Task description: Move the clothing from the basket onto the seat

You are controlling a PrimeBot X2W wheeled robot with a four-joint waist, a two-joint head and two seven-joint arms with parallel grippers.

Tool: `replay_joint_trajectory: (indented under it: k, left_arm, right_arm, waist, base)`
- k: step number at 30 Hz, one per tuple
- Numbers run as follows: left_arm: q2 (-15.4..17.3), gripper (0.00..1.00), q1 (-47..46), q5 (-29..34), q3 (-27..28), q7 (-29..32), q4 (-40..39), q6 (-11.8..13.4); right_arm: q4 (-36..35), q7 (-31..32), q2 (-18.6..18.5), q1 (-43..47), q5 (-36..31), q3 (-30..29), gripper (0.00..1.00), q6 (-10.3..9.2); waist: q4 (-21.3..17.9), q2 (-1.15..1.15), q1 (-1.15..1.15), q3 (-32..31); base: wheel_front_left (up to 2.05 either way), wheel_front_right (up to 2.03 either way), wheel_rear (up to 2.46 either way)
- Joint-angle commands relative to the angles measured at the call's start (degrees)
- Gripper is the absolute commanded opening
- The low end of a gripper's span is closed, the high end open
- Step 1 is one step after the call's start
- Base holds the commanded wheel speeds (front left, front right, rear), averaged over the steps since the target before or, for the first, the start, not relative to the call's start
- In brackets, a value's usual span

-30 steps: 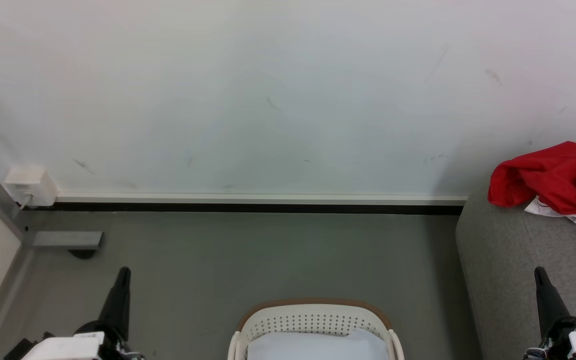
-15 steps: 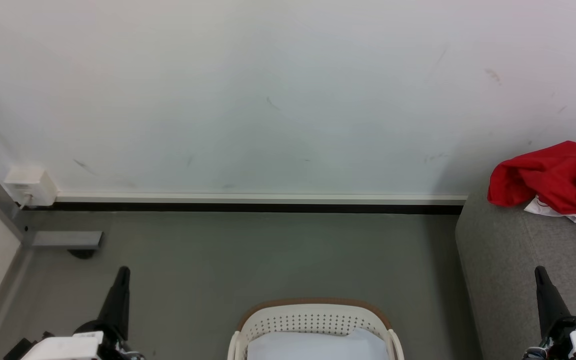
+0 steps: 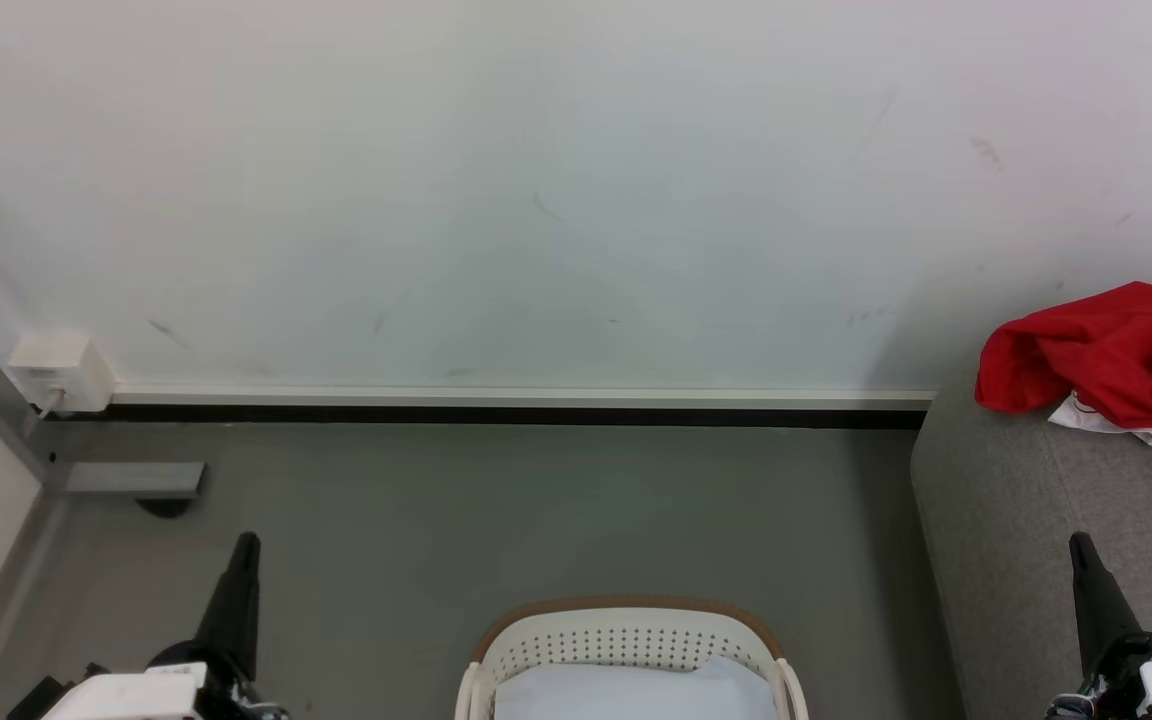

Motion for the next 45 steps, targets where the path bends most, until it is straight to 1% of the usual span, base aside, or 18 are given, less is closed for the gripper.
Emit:
replay_joint_trajectory:
  k: [1,45]
  left_arm:
    - [0.1,0.00,-0.4,-0.7,0.2,0.2,-0.2,-0.2]
    - [0.1,0.00,-0.4,-0.7,0.2,0.2,-0.2,-0.2]
  right_arm:
    - [-0.3,0.2,-0.4,-0.8,0.1,-0.2,0.00,-0.14]
    - [-0.3,0.2,-0.4,-0.8,0.1,-0.2,0.00,-0.14]
  waist:
    - [0.0,0.00,0.00,0.0]
    - [0.0,0.00,0.00,0.0]
  base:
    - [0.00,0.00,0.00]
    - [0.00,0.00,0.00]
